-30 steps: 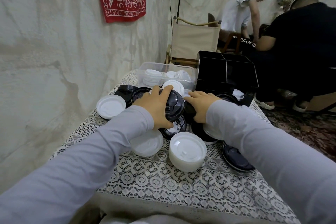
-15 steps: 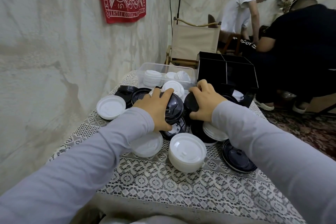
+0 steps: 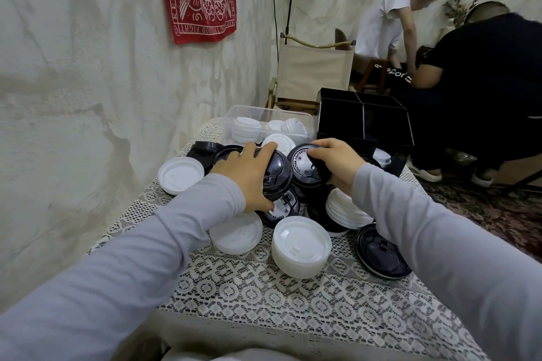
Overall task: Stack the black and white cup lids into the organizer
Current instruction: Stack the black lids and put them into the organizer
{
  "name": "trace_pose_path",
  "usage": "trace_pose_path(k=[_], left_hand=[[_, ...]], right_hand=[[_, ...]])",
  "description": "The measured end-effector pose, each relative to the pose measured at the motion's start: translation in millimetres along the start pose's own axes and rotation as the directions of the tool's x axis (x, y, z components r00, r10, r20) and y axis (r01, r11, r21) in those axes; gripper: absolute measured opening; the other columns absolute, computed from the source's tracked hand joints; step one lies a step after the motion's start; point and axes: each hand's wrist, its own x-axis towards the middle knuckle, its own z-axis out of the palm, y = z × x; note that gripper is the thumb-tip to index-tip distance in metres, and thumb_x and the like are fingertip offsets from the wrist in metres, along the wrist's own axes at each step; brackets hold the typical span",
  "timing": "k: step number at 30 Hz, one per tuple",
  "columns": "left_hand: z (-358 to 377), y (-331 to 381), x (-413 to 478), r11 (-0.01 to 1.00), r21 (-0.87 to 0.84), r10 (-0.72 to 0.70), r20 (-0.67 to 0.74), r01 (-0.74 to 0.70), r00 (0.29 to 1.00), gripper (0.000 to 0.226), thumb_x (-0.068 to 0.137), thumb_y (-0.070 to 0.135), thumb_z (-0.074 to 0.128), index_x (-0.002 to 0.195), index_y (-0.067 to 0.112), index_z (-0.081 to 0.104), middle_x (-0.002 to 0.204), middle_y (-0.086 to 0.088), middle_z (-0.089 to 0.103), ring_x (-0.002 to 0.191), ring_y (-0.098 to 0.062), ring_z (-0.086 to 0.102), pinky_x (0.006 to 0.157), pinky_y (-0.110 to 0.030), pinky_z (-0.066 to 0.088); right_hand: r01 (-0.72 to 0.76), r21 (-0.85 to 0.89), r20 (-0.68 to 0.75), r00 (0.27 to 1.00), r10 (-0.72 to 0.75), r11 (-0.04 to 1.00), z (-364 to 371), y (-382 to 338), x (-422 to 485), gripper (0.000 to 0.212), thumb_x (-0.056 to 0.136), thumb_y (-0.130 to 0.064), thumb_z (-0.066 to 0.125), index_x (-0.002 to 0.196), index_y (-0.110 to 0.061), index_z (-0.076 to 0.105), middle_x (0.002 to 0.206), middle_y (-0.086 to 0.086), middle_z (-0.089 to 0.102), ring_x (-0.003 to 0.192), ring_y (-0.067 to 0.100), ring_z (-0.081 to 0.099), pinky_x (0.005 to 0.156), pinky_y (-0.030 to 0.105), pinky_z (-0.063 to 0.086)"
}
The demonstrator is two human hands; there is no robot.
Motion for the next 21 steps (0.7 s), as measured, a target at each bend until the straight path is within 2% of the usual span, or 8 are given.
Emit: trace_pose_path(k=[2, 4, 6, 8, 10, 13, 16, 21], left_hand=[[-0.7, -0.6, -0.4, 1.000, -0.002, -0.001, -0.009, 0.001, 1.000, 0.110, 0.064, 0.055, 0.075, 0.145, 0.032, 0.005, 0.140, -0.004, 0.027, 0.121, -0.033, 0.041, 0.094, -0.044, 0.042], [-1.4, -0.7, -0.7, 1.000, -0.004, -0.002, -0.017, 0.002, 1.000, 0.111, 0.064, 0.055, 0.076, 0.146, 0.032, 0.005, 0.141, -0.004, 0.027, 0.121, -0.033, 0.040, 0.094, -0.044, 0.042], [-1.5, -0.4, -0.9, 1.000, 0.000, -0.003, -0.022, 0.003, 1.000, 0.111, 0.064, 0.055, 0.076, 0.146, 0.032, 0.005, 0.141, -0.004, 0.027, 0.122, -0.033, 0.040, 0.094, -0.044, 0.042], [-1.1, -0.1, -0.8, 1.000, 0.002, -0.002, -0.028, 0.002, 1.000, 0.111, 0.064, 0.054, 0.076, 0.146, 0.031, 0.005, 0.140, -0.004, 0.028, 0.122, -0.033, 0.040, 0.094, -0.044, 0.042], [-1.6, -0.7, -0.6, 1.000, -0.006, -0.006, -0.038, 0.005, 0.999, 0.110, 0.064, 0.054, 0.076, 0.146, 0.032, 0.005, 0.139, -0.004, 0.028, 0.121, -0.033, 0.041, 0.094, -0.044, 0.042], [-5.1, -2.9, -0.2, 1.000, -0.030, -0.010, -0.053, 0.009, 0.999, 0.110, 0.065, 0.052, 0.075, 0.146, 0.032, 0.004, 0.139, -0.005, 0.028, 0.121, -0.034, 0.041, 0.095, -0.044, 0.042], [-10.1, -3.9, 1.6, 0.998, -0.061, -0.003, -0.071, -0.001, 0.997, 0.110, 0.064, 0.051, 0.076, 0.146, 0.032, 0.005, 0.139, -0.005, 0.029, 0.119, -0.034, 0.043, 0.095, -0.044, 0.042], [-14.6, 4.3, 4.9, 0.995, -0.089, 0.026, -0.099, -0.035, 0.995, 0.110, 0.063, 0.050, 0.076, 0.145, 0.032, 0.005, 0.137, -0.004, 0.030, 0.118, -0.033, 0.043, 0.096, -0.045, 0.042]], right_hand=[[-0.105, 0.191, 0.017, 0.994, 0.104, 0.976, -1.2, 0.6, 1.0, 0.014, 0.092, 0.001, 0.049, 0.082, -0.005, 0.058, 0.083, 0.016, 0.062, 0.071, 0.025, 0.061, 0.065, 0.032, 0.051], [-0.171, 0.294, 0.000, 0.984, 0.180, 0.940, -1.6, 2.8, 1.2, 0.009, 0.089, -0.001, 0.052, 0.094, -0.001, 0.059, 0.100, 0.021, 0.064, 0.086, 0.033, 0.063, 0.068, 0.037, 0.054], [-0.223, 0.380, -0.007, 0.970, 0.244, 0.898, -0.1, 7.2, -0.5, 0.027, 0.086, -0.002, 0.054, 0.112, 0.004, 0.057, 0.112, 0.023, 0.063, 0.094, 0.036, 0.064, 0.067, 0.038, 0.055], [-0.245, 0.427, 0.007, 0.963, 0.268, 0.870, 2.0, 11.7, -1.4, 0.035, 0.084, -0.002, 0.053, 0.118, 0.004, 0.054, 0.115, 0.023, 0.063, 0.095, 0.036, 0.065, 0.065, 0.038, 0.055], [-0.256, 0.461, 0.014, 0.959, 0.282, 0.849, 3.3, 14.9, -1.7, 0.033, 0.084, -0.002, 0.050, 0.116, 0.005, 0.055, 0.111, 0.022, 0.065, 0.091, 0.034, 0.066, 0.062, 0.037, 0.056], [-0.245, 0.486, -0.038, 0.953, 0.300, 0.839, 2.2, 21.6, -0.1, 0.020, 0.086, 0.003, 0.046, 0.101, -0.003, 0.058, 0.088, 0.013, 0.065, 0.073, 0.024, 0.065, 0.055, 0.032, 0.054], [-0.235, 0.478, -0.025, 0.959, 0.281, 0.846, 5.4, 22.6, -2.9, 0.023, 0.090, 0.004, 0.043, 0.098, -0.008, 0.062, 0.083, 0.007, 0.065, 0.070, 0.019, 0.064, 0.052, 0.029, 0.053], [-0.221, 0.514, 0.034, 0.971, 0.238, 0.829, 17.0, 18.1, -8.5, 0.015, 0.093, 0.000, 0.048, 0.095, -0.005, 0.062, 0.085, 0.009, 0.066, 0.073, 0.020, 0.064, 0.067, 0.037, 0.055]])
